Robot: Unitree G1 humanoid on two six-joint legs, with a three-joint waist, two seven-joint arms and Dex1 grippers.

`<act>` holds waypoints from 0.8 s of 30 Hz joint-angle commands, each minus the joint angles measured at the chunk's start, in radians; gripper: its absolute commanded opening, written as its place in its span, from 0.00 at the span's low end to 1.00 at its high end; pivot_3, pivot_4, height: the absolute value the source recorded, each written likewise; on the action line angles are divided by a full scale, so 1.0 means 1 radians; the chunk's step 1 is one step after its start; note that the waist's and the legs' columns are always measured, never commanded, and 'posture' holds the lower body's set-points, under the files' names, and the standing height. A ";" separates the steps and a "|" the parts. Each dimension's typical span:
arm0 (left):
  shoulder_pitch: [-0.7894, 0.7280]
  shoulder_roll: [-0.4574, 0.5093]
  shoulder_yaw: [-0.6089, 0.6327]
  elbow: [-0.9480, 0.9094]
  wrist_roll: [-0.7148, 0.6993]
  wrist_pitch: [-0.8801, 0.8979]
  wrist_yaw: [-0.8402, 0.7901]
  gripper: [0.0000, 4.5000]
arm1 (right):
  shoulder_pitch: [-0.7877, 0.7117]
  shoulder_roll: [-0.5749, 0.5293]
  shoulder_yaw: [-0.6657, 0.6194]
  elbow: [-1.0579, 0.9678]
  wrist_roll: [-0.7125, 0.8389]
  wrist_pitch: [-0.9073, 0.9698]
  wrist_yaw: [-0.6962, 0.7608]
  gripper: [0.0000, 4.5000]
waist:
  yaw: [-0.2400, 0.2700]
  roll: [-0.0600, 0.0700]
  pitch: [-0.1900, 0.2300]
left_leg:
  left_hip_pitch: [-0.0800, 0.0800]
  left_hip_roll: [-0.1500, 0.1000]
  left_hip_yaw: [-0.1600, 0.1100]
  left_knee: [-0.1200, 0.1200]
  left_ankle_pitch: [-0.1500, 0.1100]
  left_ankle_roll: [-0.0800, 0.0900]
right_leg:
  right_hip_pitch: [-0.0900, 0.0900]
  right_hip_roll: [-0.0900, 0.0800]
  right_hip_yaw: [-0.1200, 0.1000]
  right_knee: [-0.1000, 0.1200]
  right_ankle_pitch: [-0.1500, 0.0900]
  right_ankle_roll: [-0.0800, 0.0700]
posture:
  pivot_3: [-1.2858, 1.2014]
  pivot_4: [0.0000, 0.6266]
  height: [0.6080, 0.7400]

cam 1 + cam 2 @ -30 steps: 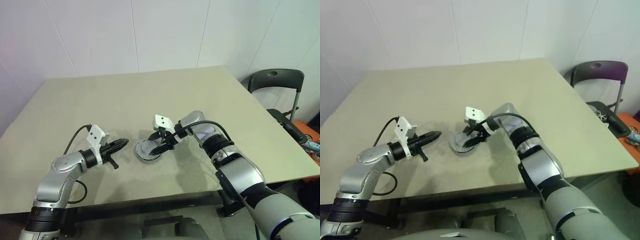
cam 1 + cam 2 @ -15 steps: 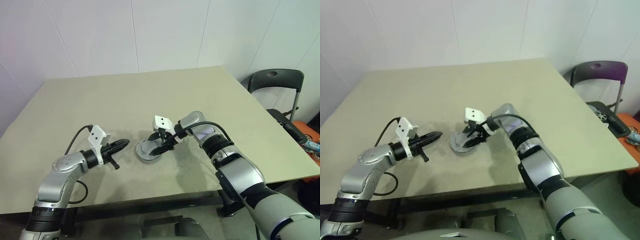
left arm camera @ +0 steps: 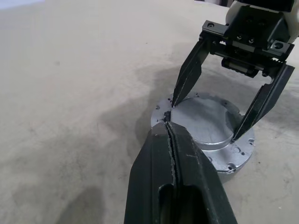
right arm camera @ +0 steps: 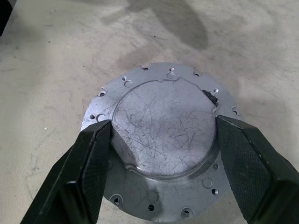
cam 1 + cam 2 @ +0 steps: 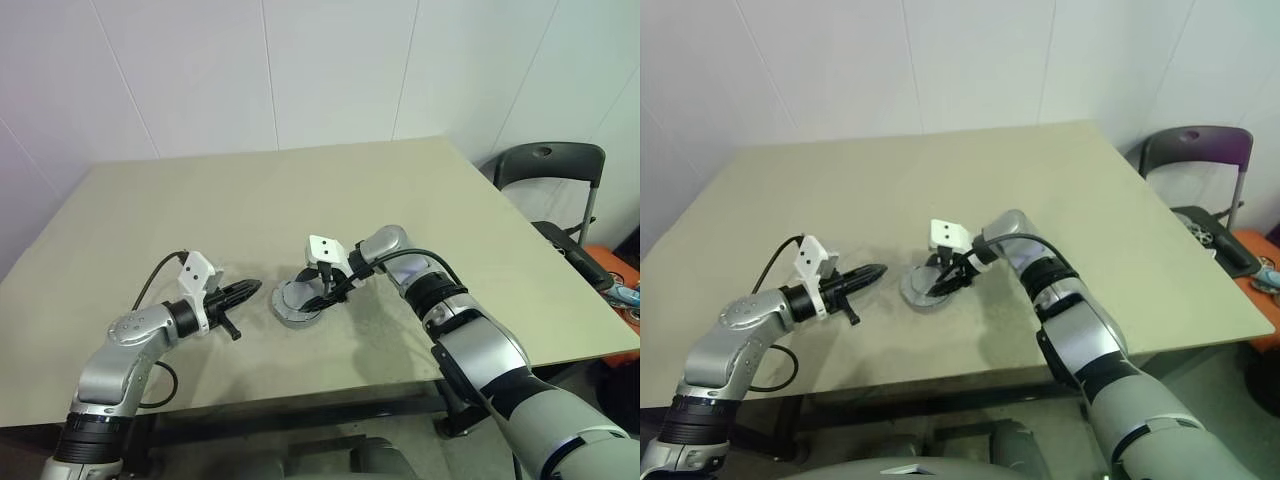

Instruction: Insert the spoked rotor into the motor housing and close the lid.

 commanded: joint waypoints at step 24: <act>-0.054 -0.029 -0.078 0.030 0.020 0.009 -0.022 0.00 | 0.019 0.000 0.032 0.040 -0.045 0.088 0.024 0.69 | 0.000 0.000 0.000 | -0.001 0.000 -0.001 -0.001 0.000 0.000 | 0.000 0.000 -0.001 -0.002 0.000 0.000 | 0.52 0.00 1.00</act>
